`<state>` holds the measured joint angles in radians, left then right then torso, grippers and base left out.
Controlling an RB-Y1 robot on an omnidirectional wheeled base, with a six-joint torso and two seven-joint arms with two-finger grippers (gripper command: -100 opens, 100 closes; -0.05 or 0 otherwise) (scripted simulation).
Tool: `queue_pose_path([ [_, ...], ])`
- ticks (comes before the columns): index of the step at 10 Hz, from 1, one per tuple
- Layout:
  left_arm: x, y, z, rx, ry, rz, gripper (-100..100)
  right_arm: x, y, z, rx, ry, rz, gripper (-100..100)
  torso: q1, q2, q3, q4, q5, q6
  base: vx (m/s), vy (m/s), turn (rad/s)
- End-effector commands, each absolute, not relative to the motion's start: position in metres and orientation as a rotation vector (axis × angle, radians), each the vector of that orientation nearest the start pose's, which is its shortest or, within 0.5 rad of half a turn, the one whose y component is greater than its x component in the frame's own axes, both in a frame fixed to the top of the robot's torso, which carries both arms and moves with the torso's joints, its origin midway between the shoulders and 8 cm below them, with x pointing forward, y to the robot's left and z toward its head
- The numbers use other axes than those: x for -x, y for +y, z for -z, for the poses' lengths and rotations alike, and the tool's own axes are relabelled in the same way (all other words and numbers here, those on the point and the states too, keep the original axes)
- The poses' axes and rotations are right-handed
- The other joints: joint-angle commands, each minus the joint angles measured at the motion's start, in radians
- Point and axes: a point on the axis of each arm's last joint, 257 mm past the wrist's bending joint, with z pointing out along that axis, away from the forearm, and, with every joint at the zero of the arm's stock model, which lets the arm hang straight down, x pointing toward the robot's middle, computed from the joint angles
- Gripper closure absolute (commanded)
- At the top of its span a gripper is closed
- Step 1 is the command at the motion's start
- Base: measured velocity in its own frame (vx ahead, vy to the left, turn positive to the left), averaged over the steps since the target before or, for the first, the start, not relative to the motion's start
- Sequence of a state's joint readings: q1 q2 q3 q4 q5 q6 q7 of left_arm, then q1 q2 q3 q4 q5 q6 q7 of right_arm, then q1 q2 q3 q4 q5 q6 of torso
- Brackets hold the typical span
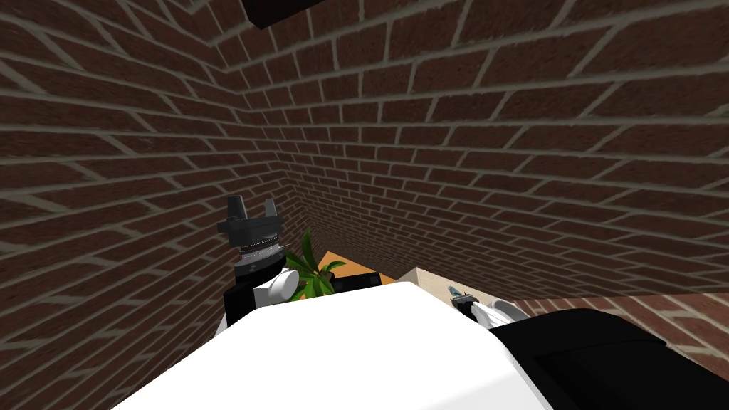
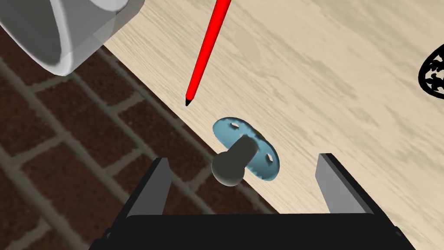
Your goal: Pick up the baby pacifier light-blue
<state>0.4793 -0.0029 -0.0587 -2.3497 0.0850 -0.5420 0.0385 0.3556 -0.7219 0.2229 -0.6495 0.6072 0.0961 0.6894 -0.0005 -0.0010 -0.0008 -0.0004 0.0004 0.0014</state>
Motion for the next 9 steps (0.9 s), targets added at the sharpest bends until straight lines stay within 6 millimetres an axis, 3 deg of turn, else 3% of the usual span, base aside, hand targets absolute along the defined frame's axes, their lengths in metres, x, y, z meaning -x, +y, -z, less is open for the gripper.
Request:
queue_pose_path([
  [1,-0.323,0.266,-0.068,0.627,0.455,1.487,0,-0.025,-0.675,0.550,0.215,2.834,0.908,-100,0.000,0.000,0.000,0.000,0.000,0.000,0.084,-0.024,0.119],
  [2,-0.323,0.266,-0.068,0.627,0.455,1.487,0,-0.031,-0.674,0.549,0.200,2.821,0.896,-100,-0.001,-0.002,-0.001,0.000,0.000,0.000,0.039,-0.018,0.030],
  [3,-0.323,0.266,-0.068,0.627,0.455,1.486,0,-0.030,-0.674,0.549,0.203,2.823,0.899,0,0.000,0.000,0.000,0.000,0.000,0.000,0.006,-0.003,-0.003],
  [4,-0.323,0.266,-0.068,0.627,0.455,1.487,0,-0.037,-0.662,0.559,0.193,2.826,0.900,-100,0.000,0.002,0.001,0.000,0.000,0.000,-0.024,-0.071,0.047],
  [8,-0.323,0.266,-0.068,0.627,0.455,1.486,0,-0.041,-0.652,0.566,0.188,2.828,0.893,-100,-0.006,0.007,0.004,0.001,-0.001,0.001,-0.035,-0.084,0.027],
  [9,-0.323,0.266,-0.068,0.627,0.455,1.486,0,-0.041,-0.652,0.566,0.187,2.829,0.897,100,-0.003,0.005,0.003,0.001,-0.001,0.001,0.000,0.000,0.000],
])
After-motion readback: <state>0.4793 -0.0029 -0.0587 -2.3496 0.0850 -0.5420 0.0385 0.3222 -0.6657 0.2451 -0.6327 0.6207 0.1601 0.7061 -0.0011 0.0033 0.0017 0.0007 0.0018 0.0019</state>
